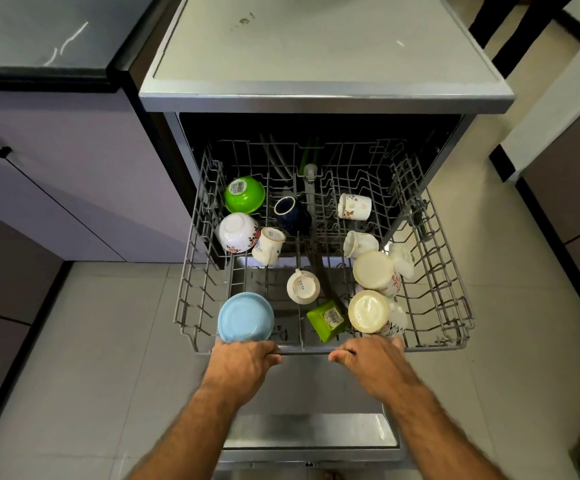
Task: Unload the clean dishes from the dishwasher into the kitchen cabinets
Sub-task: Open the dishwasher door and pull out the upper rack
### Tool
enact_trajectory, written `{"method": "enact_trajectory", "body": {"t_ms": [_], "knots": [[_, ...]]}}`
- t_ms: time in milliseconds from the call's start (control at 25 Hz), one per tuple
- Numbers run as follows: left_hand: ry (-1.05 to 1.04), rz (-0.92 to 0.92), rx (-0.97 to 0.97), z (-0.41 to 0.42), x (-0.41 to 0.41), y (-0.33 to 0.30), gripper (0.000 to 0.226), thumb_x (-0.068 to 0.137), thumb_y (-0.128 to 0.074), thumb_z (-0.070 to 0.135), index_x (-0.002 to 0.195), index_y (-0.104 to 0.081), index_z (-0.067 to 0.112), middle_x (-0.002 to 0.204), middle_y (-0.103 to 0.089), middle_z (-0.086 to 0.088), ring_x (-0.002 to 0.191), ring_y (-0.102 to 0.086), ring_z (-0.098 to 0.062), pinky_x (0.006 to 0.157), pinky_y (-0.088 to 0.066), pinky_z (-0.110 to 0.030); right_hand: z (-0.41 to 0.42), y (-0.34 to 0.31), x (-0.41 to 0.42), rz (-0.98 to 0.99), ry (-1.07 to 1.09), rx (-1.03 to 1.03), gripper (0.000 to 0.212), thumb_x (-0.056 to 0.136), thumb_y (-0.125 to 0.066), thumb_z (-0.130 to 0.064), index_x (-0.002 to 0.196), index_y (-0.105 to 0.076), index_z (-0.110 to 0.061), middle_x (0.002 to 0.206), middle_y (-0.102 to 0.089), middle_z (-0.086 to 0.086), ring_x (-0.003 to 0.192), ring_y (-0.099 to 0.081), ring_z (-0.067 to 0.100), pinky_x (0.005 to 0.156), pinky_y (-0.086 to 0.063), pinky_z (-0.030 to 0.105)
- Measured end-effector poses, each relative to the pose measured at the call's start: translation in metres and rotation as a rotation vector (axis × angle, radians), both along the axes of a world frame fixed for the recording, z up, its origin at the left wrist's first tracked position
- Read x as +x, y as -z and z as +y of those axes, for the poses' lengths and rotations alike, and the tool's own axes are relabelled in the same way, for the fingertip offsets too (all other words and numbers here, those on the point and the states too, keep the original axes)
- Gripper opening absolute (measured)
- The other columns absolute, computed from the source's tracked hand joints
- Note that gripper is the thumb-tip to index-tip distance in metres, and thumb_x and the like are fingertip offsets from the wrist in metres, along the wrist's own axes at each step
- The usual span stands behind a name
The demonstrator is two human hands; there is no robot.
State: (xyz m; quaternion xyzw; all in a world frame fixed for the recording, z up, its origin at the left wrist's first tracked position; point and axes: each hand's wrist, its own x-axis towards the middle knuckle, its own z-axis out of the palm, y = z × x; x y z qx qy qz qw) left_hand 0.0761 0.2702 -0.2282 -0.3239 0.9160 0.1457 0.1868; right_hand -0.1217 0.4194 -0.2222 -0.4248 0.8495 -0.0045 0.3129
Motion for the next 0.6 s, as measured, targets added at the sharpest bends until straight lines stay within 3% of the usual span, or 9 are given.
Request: {"method": "enact_trajectory", "body": {"t_ms": [360,480,600], "knots": [[-0.019,-0.018,0.029,0.017,0.006,-0.001,0.042,0.097,-0.028,0.062,0.127,-0.052,0.043,0.119,-0.065,0.013,0.108,-0.060,-0.010,0.092,-0.043,-0.031,0.016,0.000,0.004,-0.055,0.020,0.036,0.042,0.092,-0.045,-0.066,0.113,-0.068,-0.038,0.108,-0.068,-0.012,0.109,-0.055,0.012,0.108,-0.028,0.045],[-0.018,-0.046,0.054,0.019,0.009,0.000,0.045,0.097,-0.029,0.062,0.134,-0.045,0.042,0.135,-0.056,0.011,0.125,-0.049,-0.013,0.104,-0.034,-0.035,0.014,-0.003,0.005,-0.061,0.013,0.047,0.045,0.093,-0.043,-0.065,0.119,-0.066,-0.036,0.114,-0.067,-0.011,0.114,-0.055,0.013,0.109,-0.027,0.045],[-0.051,-0.017,0.102,0.027,0.017,-0.013,0.061,0.097,-0.031,0.061,0.151,-0.025,0.032,0.154,-0.034,0.006,0.143,-0.028,-0.017,0.119,-0.017,-0.037,0.017,-0.016,0.012,-0.040,0.014,-0.012,0.048,0.095,-0.047,-0.059,0.133,-0.056,-0.031,0.125,-0.063,-0.005,0.121,-0.054,0.017,0.108,-0.033,0.043]]}}
